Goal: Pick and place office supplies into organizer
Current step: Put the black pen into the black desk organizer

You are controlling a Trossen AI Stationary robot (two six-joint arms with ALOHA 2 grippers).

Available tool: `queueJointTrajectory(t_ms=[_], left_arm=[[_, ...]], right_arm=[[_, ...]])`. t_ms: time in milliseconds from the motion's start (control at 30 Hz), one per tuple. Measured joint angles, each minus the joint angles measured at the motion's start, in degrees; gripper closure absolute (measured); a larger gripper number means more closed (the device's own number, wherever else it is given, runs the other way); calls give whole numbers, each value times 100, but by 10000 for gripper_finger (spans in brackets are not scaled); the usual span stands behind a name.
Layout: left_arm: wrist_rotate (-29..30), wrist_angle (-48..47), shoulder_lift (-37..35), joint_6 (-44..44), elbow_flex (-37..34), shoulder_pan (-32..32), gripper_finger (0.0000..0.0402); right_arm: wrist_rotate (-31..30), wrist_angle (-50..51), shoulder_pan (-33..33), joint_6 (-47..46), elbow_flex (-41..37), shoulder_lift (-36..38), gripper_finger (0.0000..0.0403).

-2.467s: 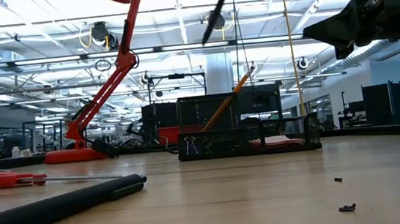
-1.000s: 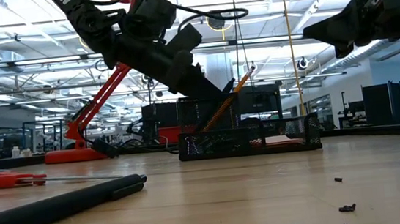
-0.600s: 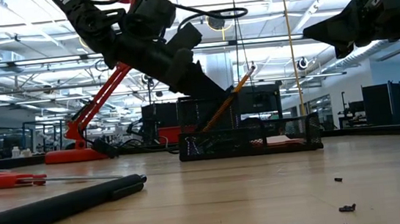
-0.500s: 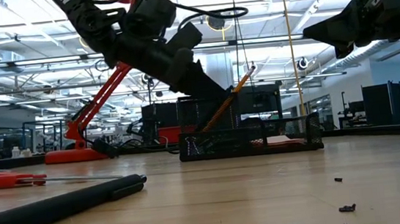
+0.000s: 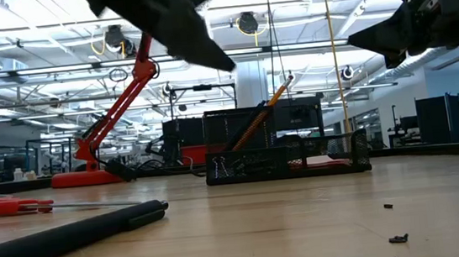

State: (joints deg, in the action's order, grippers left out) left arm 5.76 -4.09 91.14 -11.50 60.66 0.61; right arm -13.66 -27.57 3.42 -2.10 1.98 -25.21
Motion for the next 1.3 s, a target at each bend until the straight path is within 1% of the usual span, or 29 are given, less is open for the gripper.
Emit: queueJointTrajectory(t_ms=[67, 133, 233, 300, 367, 433, 500, 567, 633, 700, 767, 933, 1100, 1167, 1300], left_arm=[[191, -513, -216, 39, 20, -313, 279], [380, -903, -333, 266, 37, -687, 289], [332, -1395, -355, 1031, 37, -1208, 302], [199, -1360, -283, 1845, 37, -1514, 308], [194, -1270, -170, 2738, 38, -1822, 308], [422, -1124, -26, 3466, 38, -2132, 309], [763, -1055, 140, 3885, 38, -2443, 309], [806, -926, 375, 4115, 44, -2713, 309], [674, -957, 619, 4531, 42, -2916, 309], [380, -975, 826, 5058, 116, -3052, 309], [216, -1004, 977, 5432, 200, -3157, 309], [100, -1033, 1292, 5942, 552, -3384, 309], [49, -878, 1361, 6023, 823, -3612, 309], [227, -486, 1372, 5844, 823, -3775, 309], [917, 540, 1370, 5639, 825, -4160, 309]], right_arm=[[3, 1, 0, -6, 0, -6, 399], [8, 37, 0, -10, 0, -7, 399], [20, 4, -1, -47, 0, -35, 399], [19, -19, -1, -101, 0, -49, 399], [19, -43, 0, -142, 0, -57, 399], [20, -79, -1, -156, 0, -57, 399], [19, -92, 0, -156, 0, -57, 399], [19, -94, 0, -174, 0, -57, 399], [19, -94, -1, -185, 0, -60, 399], [19, -97, 0, -248, 0, -60, 399], [19, -97, -2, -308, 0, -57, 399], [21, -92, 0, -276, -2, -60, 399], [23, -112, 0, -114, 0, -60, 399], [23, -142, -2, 3, 0, -57, 399], [29, -184, 0, 36, 0, -55, 399]])
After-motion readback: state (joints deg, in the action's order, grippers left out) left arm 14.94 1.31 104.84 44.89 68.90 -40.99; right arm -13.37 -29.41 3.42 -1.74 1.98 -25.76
